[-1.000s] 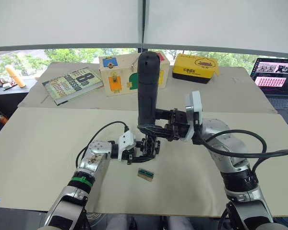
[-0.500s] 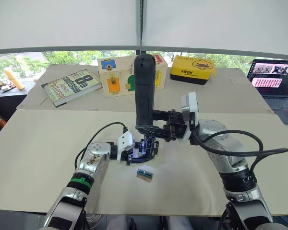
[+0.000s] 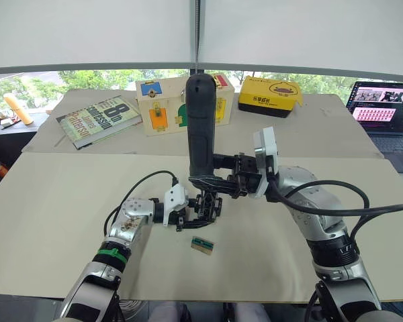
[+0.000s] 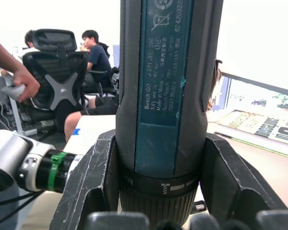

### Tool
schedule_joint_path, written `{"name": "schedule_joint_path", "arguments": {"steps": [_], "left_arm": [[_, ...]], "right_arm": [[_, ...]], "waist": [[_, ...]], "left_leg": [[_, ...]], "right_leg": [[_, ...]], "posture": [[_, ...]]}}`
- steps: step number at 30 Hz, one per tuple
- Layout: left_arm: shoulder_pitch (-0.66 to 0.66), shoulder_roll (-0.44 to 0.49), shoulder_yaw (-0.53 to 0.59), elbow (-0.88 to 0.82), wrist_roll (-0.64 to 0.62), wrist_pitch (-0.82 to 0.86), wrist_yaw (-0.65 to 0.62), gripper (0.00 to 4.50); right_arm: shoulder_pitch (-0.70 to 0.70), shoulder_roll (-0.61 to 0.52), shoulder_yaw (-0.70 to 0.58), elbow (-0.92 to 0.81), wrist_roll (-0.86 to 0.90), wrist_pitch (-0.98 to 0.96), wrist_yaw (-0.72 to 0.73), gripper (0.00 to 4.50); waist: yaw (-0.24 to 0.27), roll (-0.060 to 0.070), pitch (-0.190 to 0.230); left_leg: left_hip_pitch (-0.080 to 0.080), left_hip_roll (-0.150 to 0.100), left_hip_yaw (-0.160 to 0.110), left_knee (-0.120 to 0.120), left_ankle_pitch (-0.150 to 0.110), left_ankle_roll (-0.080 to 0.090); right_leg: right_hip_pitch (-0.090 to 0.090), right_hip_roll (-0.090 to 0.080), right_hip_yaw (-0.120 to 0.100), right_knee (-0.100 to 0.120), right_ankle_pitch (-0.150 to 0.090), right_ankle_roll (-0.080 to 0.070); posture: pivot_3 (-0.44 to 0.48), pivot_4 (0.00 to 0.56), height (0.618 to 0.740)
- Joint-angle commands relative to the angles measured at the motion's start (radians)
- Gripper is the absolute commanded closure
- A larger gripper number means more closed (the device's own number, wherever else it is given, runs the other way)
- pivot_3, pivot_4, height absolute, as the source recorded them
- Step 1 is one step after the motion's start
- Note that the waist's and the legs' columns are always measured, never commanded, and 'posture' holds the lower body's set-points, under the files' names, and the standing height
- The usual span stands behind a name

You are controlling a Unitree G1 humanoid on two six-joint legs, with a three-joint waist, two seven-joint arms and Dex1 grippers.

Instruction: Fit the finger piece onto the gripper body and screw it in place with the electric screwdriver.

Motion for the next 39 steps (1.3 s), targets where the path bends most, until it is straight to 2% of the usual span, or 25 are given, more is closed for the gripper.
{"name": "schedule_joint_path", "arguments": {"steps": [1, 5, 9, 13, 14, 19, 24, 27, 32, 36, 39], "left_arm": [[0.011, 0.014, -0.023, 0.048, 0.04, 0.015, 0.011, 2.2], [0.01, 0.015, -0.023, 0.057, 0.042, 0.018, 0.018, 2.2], [0.012, 0.011, -0.019, 0.056, 0.017, 0.093, 0.007, 2.2], [0.015, 0.014, -0.016, 0.059, 0.03, 0.125, 0.039, 0.27], [0.019, 0.014, -0.011, 0.061, 0.032, 0.111, 0.048, 0.04], [0.081, 0.063, 0.035, -0.005, -0.003, 0.084, 0.034, 0.04], [0.165, 0.172, 0.133, -0.075, -0.077, 0.06, -0.004, 0.04], [0.194, 0.245, 0.208, -0.043, -0.094, -0.036, -0.004, 0.04], [0.282, 0.363, 0.257, -0.066, -0.172, -0.069, -0.178, 0.04], [0.336, 0.418, 0.27, -0.099, -0.195, -0.085, -0.247, 0.04], [0.372, 0.443, 0.252, -0.179, -0.217, -0.026, -0.277, 0.04]], "right_arm": [[-0.063, 0.0, -0.06, -0.073, 0.071, -0.02, 0.03, 2.59], [-0.07, -0.006, -0.071, -0.069, 0.077, -0.018, 0.041, 2.59], [-0.07, -0.009, -0.081, -0.07, 0.085, -0.014, 0.051, 2.59], [-0.09, -0.003, -0.09, -0.105, 0.107, -0.028, 0.062, 2.59], [-0.102, 0.0, -0.089, -0.125, 0.118, -0.025, 0.057, 2.59], [-0.127, -0.027, -0.109, -0.202, 0.189, 0.036, 0.023, 2.59], [-0.071, -0.149, -0.209, -0.247, 0.252, 0.088, 0.01, 2.59], [0.01, -0.246, -0.282, -0.283, 0.293, 0.129, 0.011, 2.59], [0.181, -0.336, -0.387, -0.342, 0.3, 0.121, 0.005, 2.59], [0.316, -0.349, -0.457, -0.389, 0.282, 0.075, -0.001, 2.59], [0.364, -0.34, -0.442, -0.454, 0.306, 0.072, -0.019, 2.59]], "waist": [[0.001, 0.0, 0.0], [0.001, 0.0, 0.0], [0.001, 0.0, 0.0], [0.001, 0.0, 0.0], [0.001, 0.0, 0.0], [-0.005, 0.0, 0.0], [-0.012, 0.0, 0.0], [-0.01, 0.0, 0.0], [-0.003, 0.001, 0.001], [0.003, 0.001, 0.002], [0.005, 0.002, 0.002]], "left_leg": [[-0.001, 0.0, 0.0, 0.0, 0.0, 0.0], [-0.002, 0.0, 0.0, 0.001, 0.0, 0.0], [-0.002, -0.001, 0.0, 0.001, 0.0, 0.0], [-0.002, -0.001, 0.0, 0.001, 0.0, 0.0], [-0.001, -0.001, 0.0, 0.001, 0.0, 0.0], [-0.001, 0.0, 0.0, 0.001, 0.001, 0.0], [-0.001, 0.003, 0.0, 0.0, 0.001, -0.002], [-0.001, 0.004, 0.0, -0.001, 0.001, -0.003], [-0.001, 0.004, 0.0, -0.008, 0.003, -0.005], [-0.001, 0.003, 0.001, -0.01, 0.002, -0.005], [-0.002, 0.002, 0.002, -0.01, 0.002, -0.004]], "right_leg": [[-0.001, 0.0, -0.001, 0.0, 0.0, 0.0], [0.0, 0.002, -0.002, 0.0, 0.0, 0.0], [0.0, 0.002, -0.002, 0.0, 0.0, 0.0], [0.0, 0.004, -0.002, 0.0, 0.0, 0.0], [0.0, 0.004, -0.002, 0.0, 0.0, 0.0], [0.0, 0.003, -0.001, 0.001, 0.001, -0.001], [-0.001, 0.003, -0.001, 0.0, 0.001, -0.002], [-0.002, 0.002, -0.001, 0.0, 0.001, -0.003], [-0.004, 0.001, -0.001, -0.002, 0.0, -0.006], [-0.004, 0.0, -0.004, -0.004, 0.0, -0.006], [-0.004, 0.0, -0.005, -0.005, 0.0, -0.006]], "posture": [[0.0, 0.15, 0.74], [0.0, 0.15, 0.74], [0.0, 0.15, 0.74], [0.0, 0.15, 0.74], [0.0, 0.15, 0.74], [0.0, 0.15, 0.74], [0.0, 0.15, 0.74], [0.0, 0.15, 0.74], [0.0, 0.15, 0.74], [0.0, 0.15, 0.74], [0.0, 0.15, 0.74]]}}
